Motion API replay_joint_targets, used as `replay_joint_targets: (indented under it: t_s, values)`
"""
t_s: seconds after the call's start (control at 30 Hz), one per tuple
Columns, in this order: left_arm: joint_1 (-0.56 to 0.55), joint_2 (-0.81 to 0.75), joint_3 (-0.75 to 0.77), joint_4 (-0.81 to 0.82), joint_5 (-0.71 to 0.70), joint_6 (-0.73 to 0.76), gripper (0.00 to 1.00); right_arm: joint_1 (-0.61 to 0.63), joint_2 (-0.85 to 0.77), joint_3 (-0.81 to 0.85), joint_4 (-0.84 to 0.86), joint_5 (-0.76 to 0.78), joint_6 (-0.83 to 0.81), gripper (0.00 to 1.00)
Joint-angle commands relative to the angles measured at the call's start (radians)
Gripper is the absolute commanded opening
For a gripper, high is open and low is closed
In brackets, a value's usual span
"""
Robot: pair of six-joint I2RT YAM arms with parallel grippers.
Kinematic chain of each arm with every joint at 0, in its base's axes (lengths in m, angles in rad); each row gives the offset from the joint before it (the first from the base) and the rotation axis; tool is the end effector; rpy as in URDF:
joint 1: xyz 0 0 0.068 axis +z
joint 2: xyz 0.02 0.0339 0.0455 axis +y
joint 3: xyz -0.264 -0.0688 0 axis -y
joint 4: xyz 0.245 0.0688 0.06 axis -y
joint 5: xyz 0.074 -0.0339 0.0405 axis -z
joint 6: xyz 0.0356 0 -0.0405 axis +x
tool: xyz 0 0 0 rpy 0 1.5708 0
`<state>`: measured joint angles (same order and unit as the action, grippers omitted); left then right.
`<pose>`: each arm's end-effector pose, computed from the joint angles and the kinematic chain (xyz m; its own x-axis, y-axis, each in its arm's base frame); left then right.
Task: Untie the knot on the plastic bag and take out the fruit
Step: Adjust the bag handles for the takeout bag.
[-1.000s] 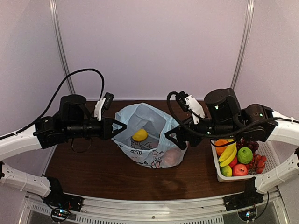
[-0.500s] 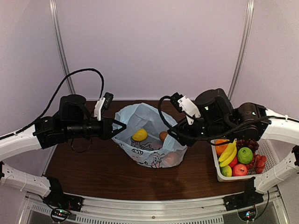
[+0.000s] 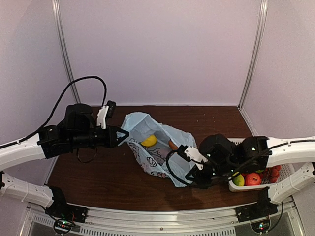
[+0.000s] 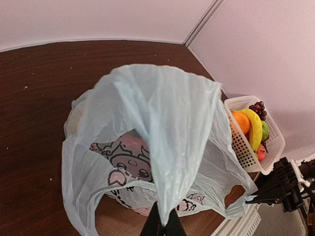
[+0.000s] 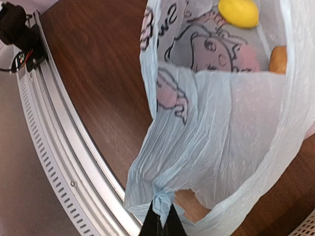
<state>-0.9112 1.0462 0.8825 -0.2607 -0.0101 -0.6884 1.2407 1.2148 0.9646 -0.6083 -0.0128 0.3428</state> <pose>0.1468 -0.1888 0.3161 -0.6933 -0.1426 -0.7064 0.4456 0.6856 -0.5757 0.0812 0.2384 0.2755 -0.5499 -0.5681 -0.6123 -0.8110 0.5385 0.2288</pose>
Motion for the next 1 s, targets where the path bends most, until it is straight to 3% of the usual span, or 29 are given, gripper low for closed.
replay_joint_targets:
  t_s: [0.0, 0.27, 0.47, 0.5, 0.57, 0.6, 0.7, 0.83, 0.97]
  values:
    - [0.032, -0.013, -0.063, 0.013, -0.048, -0.042, 0.00, 0.041, -0.026, -0.161, 0.027, -0.122, 0.116, 0.00]
    - [0.089, -0.058, -0.101, 0.006, -0.093, -0.067, 0.00, 0.083, -0.007, -0.299, 0.069, -0.212, 0.176, 0.00]
    - [0.106, -0.107, -0.133, 0.050, -0.054, -0.045, 0.00, 0.088, -0.044, -0.218, -0.013, -0.182, 0.140, 0.00]
    - [0.106, -0.113, -0.141, 0.078, -0.013, -0.025, 0.00, 0.086, -0.052, -0.183, -0.029, -0.157, 0.138, 0.04]
    - [0.106, -0.121, -0.151, 0.127, 0.094, 0.010, 0.00, 0.088, -0.061, -0.103, -0.050, -0.115, 0.132, 0.23]
    - [0.106, -0.125, -0.154, 0.148, 0.140, 0.027, 0.00, 0.087, -0.063, -0.061, -0.057, -0.094, 0.131, 0.39]
    - [0.106, -0.138, -0.157, 0.182, 0.227, 0.063, 0.00, 0.088, -0.062, 0.050, -0.057, -0.028, 0.129, 0.56]
    - [0.106, -0.147, -0.132, 0.156, 0.244, 0.095, 0.00, 0.088, -0.024, 0.169, -0.032, 0.038, 0.110, 0.59]
    - [0.106, -0.140, -0.112, 0.140, 0.237, 0.106, 0.00, 0.088, 0.053, 0.235, 0.017, 0.102, 0.078, 0.52]
